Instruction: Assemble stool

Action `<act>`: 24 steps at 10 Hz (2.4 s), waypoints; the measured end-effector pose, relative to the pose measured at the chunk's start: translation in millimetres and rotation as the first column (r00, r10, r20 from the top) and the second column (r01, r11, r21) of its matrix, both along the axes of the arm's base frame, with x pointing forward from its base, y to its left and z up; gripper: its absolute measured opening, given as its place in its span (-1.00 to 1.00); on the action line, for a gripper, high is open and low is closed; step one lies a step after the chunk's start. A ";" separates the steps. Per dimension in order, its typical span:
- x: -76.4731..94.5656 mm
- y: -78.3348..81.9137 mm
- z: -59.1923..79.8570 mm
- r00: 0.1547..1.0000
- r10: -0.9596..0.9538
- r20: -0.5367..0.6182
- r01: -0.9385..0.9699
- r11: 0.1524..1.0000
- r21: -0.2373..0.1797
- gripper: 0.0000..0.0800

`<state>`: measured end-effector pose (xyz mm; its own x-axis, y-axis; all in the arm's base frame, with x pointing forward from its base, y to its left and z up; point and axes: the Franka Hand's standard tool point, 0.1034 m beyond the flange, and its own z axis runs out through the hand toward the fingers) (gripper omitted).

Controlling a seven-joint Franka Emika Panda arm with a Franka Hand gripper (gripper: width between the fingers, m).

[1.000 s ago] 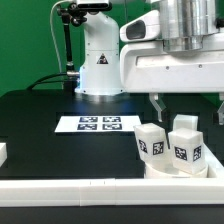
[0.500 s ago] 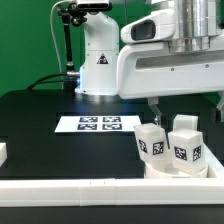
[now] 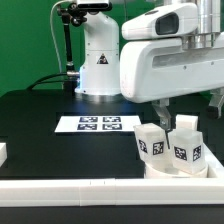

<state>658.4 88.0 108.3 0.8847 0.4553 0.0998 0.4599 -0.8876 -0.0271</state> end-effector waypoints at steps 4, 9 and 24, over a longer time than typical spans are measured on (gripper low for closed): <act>3.4 -2.2 0.2 0.912 0.410 0.028 -0.407 0.910 -0.077 0.62; 5.4 -4.8 -4.6 0.667 0.745 -0.014 -0.738 0.659 -0.146 0.62; -1.6 -2.1 -25.1 -0.082 0.978 -0.193 -0.981 -0.113 -0.156 -0.16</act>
Offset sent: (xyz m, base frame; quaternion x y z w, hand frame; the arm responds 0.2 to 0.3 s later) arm 0.0039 0.0064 0.0013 -0.0228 0.0224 -0.2756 0.9607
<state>656.8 85.9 83.1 -0.5367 0.8312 -0.1449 0.8380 0.5452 0.0234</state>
